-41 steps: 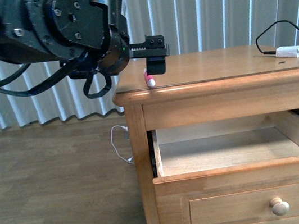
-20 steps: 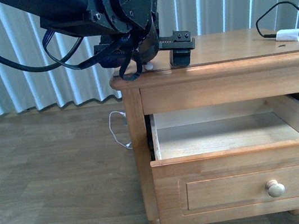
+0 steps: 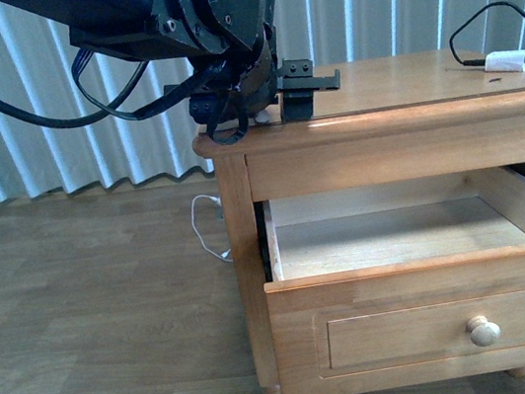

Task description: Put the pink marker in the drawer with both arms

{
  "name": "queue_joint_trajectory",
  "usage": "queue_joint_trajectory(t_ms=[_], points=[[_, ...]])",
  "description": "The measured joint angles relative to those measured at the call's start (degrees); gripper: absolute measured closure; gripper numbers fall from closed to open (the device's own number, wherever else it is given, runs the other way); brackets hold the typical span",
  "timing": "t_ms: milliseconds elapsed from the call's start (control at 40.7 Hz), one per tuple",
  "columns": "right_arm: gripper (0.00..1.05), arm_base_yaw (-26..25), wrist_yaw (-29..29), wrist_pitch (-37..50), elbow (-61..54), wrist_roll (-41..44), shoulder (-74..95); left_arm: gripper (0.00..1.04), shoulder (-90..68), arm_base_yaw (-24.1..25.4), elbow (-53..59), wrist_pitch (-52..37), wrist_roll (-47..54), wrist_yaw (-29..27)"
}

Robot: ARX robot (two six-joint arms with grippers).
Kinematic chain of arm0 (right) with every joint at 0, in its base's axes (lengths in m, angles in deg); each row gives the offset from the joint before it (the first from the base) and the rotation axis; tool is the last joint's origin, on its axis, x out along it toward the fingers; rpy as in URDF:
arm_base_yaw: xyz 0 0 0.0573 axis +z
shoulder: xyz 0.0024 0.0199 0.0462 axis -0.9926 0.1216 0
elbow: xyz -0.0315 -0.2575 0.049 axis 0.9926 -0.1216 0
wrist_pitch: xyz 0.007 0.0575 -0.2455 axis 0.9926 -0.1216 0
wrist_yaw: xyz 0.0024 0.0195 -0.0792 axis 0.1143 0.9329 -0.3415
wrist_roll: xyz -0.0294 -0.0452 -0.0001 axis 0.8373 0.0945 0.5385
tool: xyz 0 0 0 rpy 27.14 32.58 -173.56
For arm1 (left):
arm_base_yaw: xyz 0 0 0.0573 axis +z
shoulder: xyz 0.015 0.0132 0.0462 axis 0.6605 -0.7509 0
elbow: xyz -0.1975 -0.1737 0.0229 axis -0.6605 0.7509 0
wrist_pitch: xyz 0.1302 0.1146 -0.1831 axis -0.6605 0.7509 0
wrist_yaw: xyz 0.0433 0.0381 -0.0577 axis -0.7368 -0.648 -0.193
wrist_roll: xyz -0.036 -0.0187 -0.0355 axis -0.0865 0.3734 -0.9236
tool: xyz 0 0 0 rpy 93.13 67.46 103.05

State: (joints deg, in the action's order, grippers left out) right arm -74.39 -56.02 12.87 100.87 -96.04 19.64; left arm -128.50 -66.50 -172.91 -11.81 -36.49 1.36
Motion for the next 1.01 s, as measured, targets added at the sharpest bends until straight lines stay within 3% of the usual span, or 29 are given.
queue_joint_trajectory(t_ms=[295, 541, 639, 1008], points=[[0.09, 0.0, 0.0, 0.0, 0.0, 0.0, 0.0, 0.90, 0.5, 0.6, 0.9, -0.6, 0.6, 0.3], [0.09, 0.0, 0.0, 0.0, 0.0, 0.0, 0.0, 0.90, 4.6, 0.2, 8.9, -8.2, 4.2, 3.4], [0.09, 0.0, 0.0, 0.0, 0.0, 0.0, 0.0, 0.90, 8.7, -0.9, 14.9, -13.2, 6.4, 8.1], [0.09, 0.0, 0.0, 0.0, 0.0, 0.0, 0.0, 0.90, 20.2, -6.2, 28.0, -16.2, 14.1, 22.6]])
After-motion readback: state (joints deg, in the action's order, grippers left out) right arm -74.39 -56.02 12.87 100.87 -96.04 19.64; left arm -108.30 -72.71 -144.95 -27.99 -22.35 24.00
